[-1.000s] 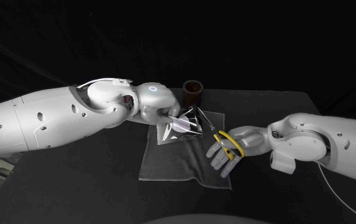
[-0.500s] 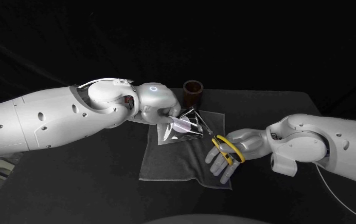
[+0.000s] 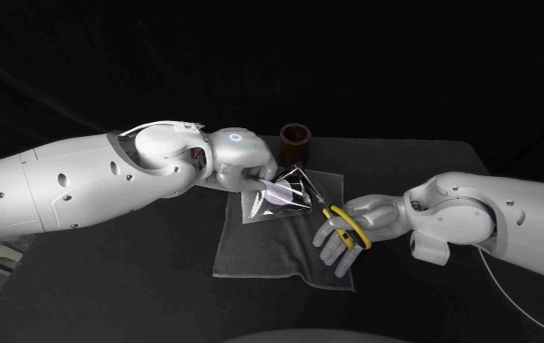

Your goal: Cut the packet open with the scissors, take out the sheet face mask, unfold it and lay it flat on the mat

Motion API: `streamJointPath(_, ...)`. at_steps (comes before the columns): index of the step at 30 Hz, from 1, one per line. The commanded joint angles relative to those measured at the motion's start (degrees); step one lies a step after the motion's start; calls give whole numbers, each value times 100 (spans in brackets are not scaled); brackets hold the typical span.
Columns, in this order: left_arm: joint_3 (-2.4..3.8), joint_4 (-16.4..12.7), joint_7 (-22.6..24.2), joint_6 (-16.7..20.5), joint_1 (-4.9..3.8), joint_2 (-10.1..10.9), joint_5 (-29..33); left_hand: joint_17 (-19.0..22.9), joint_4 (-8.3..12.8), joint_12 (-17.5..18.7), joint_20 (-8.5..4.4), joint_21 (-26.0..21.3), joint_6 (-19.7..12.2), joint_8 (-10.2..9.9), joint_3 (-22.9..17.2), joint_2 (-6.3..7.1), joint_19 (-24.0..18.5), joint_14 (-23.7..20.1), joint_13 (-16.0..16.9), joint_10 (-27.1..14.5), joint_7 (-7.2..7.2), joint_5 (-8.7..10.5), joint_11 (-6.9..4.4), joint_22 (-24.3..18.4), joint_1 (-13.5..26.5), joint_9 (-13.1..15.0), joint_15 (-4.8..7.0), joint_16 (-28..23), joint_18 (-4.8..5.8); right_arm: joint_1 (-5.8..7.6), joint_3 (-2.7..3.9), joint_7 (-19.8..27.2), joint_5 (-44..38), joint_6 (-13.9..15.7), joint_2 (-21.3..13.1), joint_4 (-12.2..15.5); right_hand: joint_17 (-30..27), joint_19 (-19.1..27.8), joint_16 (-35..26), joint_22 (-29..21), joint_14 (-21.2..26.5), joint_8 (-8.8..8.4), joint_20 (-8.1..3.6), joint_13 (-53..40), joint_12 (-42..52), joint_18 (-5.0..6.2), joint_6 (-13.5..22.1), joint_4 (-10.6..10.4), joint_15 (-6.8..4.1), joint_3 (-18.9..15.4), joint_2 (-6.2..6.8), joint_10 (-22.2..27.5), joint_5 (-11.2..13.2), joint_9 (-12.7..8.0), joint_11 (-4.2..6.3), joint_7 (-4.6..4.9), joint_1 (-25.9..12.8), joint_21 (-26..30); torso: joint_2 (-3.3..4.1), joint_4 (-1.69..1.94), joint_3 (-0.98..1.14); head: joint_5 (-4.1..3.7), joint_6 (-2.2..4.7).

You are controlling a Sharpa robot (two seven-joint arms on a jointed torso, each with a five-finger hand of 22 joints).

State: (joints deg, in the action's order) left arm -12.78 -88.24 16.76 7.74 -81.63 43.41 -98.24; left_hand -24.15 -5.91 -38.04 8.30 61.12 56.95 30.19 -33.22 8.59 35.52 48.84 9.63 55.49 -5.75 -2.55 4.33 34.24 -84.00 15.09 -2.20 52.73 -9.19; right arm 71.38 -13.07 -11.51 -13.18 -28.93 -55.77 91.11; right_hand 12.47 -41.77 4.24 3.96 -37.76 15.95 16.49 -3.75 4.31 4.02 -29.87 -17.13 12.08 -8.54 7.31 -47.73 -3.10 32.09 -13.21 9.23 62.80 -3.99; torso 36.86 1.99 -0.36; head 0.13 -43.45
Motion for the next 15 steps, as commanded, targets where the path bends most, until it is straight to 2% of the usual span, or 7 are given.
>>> streamJointPath(1, 4, -28, 41, 24, -3, 4, 13, 5, 593, 13, -23, 24, 75, 31, -621, -37, -1, -5, 10, 50, 24, -18, 8, 6, -39, 521, 32, -20, -115, 11, 11, 132, 84, -117, 48, -57, -9, -36, 23, 8, 35, 43, -4, -2, 16, 351, -21, 3, 93, 35, -76, -162, 25, -11, -103, 794, -6, -23, 3, 0, -2, 12, -8)
streamJointPath(7, 4, -42, 42, 21, -3, 4, 13, 5, 594, 19, -23, 27, 75, 19, -628, -34, -2, -5, 14, 52, 22, -18, 10, 5, -43, 544, 32, -19, -116, 24, 18, 153, 90, -150, 127, -140, -19, -38, 31, 7, 6, 103, -3, -3, 21, 354, -27, 10, 91, 82, -177, -201, 29, -21, -98, 793, 20, -22, -7, -4, -9, 14, -17)
streamJointPath(15, 4, -60, 50, 17, -3, -13, 13, 5, 594, 19, -23, 27, 75, 19, -628, -34, -2, -5, 14, 52, 22, -18, 10, 5, -43, 544, 32, -19, -116, 34, 23, 152, 96, -218, 247, -182, -2, -50, 60, 9, -110, 161, -5, -7, 40, 363, -44, 13, 80, 102, -245, -262, 31, -31, -89, 790, 36, -27, -7, -5, -9, 17, -18)
